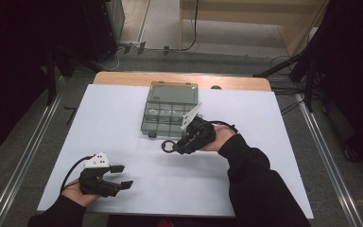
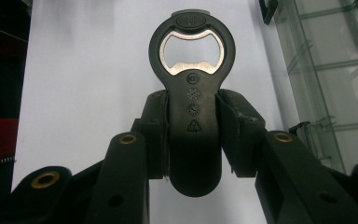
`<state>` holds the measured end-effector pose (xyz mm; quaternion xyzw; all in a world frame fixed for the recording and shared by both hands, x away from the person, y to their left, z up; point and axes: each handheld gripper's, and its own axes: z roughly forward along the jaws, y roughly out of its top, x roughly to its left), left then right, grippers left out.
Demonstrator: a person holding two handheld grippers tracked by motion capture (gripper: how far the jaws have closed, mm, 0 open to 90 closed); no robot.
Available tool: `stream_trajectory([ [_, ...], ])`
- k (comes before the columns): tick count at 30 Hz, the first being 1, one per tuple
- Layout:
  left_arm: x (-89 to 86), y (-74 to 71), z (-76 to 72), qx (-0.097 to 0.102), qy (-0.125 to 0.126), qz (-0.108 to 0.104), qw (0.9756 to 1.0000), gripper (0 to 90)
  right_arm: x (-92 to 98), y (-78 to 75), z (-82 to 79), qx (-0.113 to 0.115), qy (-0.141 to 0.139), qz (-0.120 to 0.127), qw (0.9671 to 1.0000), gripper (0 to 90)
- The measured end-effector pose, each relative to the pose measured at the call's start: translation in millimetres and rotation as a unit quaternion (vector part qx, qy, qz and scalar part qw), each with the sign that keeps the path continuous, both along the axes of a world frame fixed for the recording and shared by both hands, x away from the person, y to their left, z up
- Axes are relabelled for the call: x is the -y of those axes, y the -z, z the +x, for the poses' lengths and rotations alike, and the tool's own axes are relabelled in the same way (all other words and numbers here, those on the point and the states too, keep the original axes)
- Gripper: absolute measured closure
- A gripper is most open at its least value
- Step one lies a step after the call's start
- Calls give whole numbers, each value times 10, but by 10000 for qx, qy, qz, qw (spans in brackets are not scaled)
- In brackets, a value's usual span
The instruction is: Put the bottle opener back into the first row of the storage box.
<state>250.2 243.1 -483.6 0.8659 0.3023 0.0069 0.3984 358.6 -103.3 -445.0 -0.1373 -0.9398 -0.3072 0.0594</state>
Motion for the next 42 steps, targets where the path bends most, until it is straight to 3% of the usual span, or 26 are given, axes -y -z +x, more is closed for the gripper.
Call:
stream_trajectory([
  [23,4,0,3,-14,-11,4,10000,287,33,-231,259,58,106,60,9999,659],
  [33,1,-3,4,-27,6,8,10000,287,65,-302,479,-38,270,111,9996,658],
  [42,2,-4,1,-26,23,23,10000,287,39,-370,651,24,340,78,9994,658],
])
